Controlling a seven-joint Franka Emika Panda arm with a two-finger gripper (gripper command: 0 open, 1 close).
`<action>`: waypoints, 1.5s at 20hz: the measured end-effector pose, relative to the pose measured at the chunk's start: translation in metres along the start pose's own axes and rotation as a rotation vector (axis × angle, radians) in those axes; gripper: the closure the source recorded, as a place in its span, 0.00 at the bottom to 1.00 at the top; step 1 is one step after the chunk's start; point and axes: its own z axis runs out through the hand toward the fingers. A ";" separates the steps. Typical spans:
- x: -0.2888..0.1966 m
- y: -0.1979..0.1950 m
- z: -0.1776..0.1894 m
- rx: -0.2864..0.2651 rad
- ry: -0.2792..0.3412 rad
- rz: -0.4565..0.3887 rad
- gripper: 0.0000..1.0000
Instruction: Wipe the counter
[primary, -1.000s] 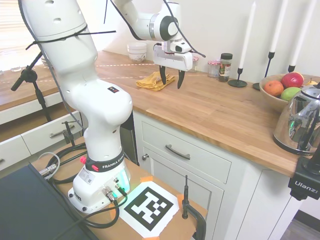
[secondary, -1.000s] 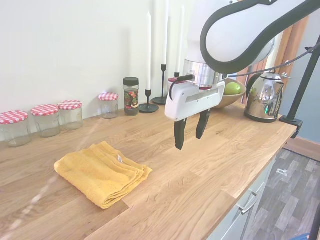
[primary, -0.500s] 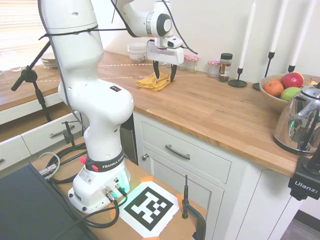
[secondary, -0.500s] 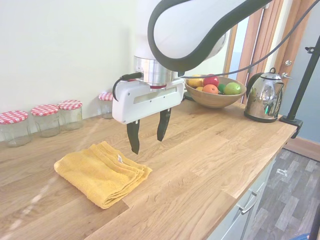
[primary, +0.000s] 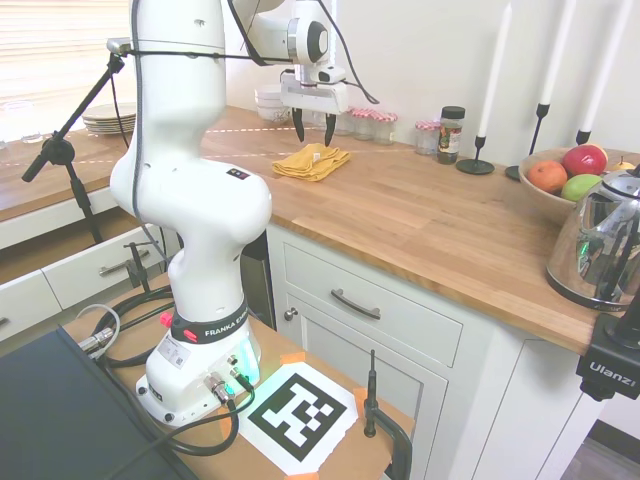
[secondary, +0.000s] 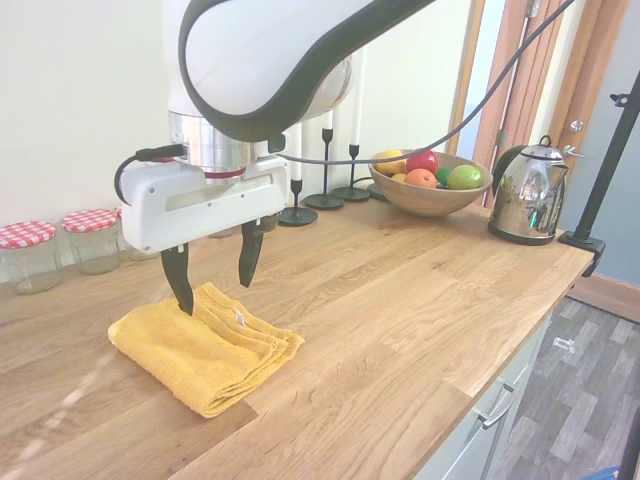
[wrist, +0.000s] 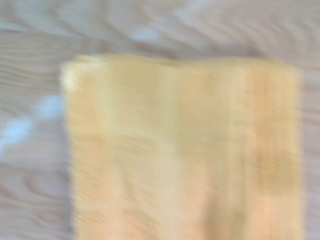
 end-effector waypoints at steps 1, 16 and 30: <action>-0.003 -0.009 0.001 -0.001 0.003 -0.003 0.00; 0.019 -0.059 0.061 -0.070 -0.006 0.018 0.00; 0.017 -0.062 0.069 -0.074 -0.005 0.017 1.00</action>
